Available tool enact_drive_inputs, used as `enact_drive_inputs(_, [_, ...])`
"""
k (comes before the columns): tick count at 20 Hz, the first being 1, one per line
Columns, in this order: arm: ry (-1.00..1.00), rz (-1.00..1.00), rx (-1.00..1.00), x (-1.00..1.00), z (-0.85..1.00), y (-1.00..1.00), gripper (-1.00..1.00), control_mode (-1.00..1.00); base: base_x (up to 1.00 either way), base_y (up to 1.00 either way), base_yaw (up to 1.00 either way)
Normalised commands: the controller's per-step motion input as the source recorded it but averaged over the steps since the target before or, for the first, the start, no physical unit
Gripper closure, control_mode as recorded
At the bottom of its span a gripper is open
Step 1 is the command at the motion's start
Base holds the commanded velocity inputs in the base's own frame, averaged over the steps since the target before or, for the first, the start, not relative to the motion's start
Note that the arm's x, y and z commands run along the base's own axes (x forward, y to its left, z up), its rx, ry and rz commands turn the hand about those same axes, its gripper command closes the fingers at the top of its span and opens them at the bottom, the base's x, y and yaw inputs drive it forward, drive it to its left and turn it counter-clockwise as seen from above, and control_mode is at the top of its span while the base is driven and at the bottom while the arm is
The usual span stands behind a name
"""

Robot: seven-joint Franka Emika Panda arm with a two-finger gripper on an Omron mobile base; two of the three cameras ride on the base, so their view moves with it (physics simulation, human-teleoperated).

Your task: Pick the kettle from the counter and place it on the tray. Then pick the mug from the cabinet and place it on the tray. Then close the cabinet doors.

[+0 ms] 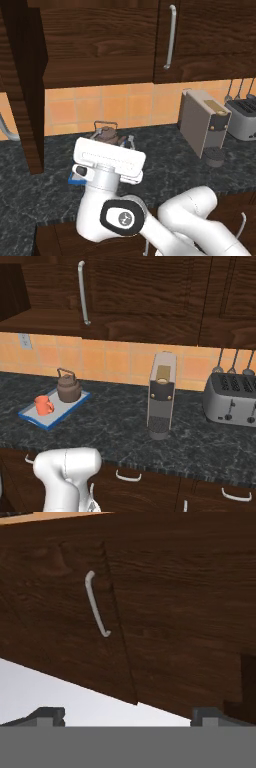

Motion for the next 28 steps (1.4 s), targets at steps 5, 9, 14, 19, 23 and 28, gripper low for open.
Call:
enact_drive_inputs(5, [0.06, -0.13, -0.09, 0.00, -0.01, 0.79, -1.00, -1.00, 0.00, 0.00, 0.00])
enact_drive_inputs(9, [0.00, -0.07, -0.11, 0.13, -0.01, 0.66, -1.00, -1.00, 0.00, 0.00, 0.00])
enact_drive_inputs(14, [0.00, -0.01, -0.05, 0.20, -0.04, 0.37, -1.00, -1.00, 0.00, 0.00, 0.00])
enact_drive_inputs(19, [0.00, 0.00, -0.08, 0.23, -0.13, 0.42, -1.00, -1.00, 0.00, 0.00, 0.00])
enact_drive_inputs(23, [0.00, 0.00, -0.06, 0.16, -0.05, 0.34, -1.00, -1.00, 0.00, 0.00, 0.00])
enact_drive_inputs(28, [0.00, 0.00, -0.09, 0.16, -0.04, 0.51, -1.00, -1.00, 0.00, 0.00, 0.00])
